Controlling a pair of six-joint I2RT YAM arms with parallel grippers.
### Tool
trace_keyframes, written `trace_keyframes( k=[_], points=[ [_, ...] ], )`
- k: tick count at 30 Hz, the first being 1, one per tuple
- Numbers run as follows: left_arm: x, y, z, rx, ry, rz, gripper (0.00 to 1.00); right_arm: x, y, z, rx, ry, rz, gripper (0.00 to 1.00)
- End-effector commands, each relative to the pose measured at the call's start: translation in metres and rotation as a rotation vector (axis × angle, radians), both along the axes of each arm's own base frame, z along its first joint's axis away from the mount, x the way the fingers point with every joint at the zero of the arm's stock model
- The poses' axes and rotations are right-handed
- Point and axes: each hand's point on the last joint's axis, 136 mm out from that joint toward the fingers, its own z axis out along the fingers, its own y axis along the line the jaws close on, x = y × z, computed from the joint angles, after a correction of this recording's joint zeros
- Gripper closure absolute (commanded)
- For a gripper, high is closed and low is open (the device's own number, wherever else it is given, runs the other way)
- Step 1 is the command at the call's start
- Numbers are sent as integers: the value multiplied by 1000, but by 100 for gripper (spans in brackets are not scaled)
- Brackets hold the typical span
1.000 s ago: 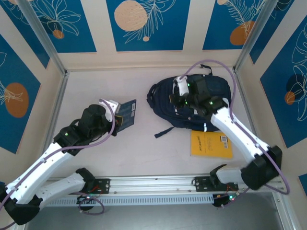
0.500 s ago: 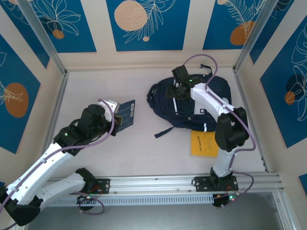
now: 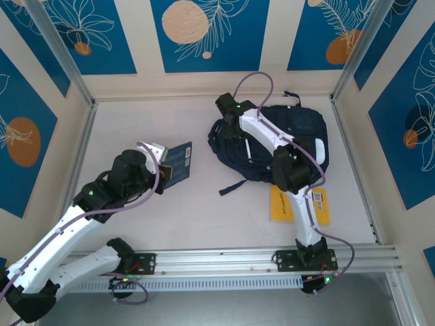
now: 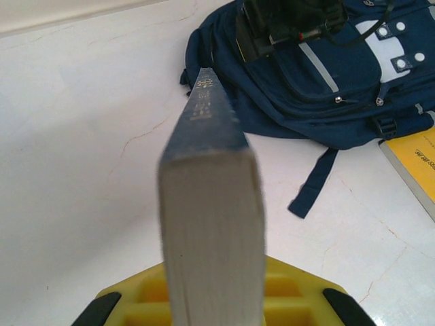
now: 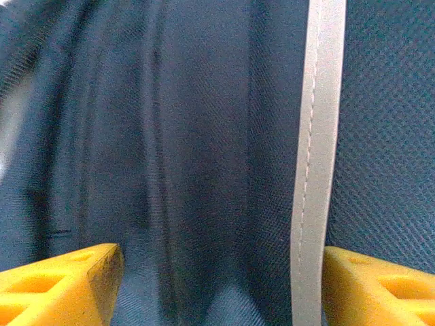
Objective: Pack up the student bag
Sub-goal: Open the student bag at the center of the table.
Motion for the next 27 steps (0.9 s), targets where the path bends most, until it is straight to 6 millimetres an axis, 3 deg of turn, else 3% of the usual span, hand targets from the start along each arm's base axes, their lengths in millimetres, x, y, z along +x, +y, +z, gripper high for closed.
trace_keyframes(
  k=[1,4,8,12,17,22,27],
  points=[
    [2,-2,11,-50,-31,1,100,0,-15,1,-50,3,-52,30],
    [2,-1,12,-49,-35,4,100,1,-12,-5,-47,4,-31,40],
    [3,0,11,-48,-36,10,100,0,-8,-8,-42,18,20,72],
    [3,2,11,-41,-41,20,100,-6,7,4,-9,3,167,99],
    [5,4,9,-29,-40,34,100,-22,35,43,45,-98,425,100],
    [10,11,7,-5,-39,80,100,-60,74,81,120,-168,747,100],
    [14,18,6,1,-22,125,100,-95,92,120,390,-194,853,100]
  ],
)
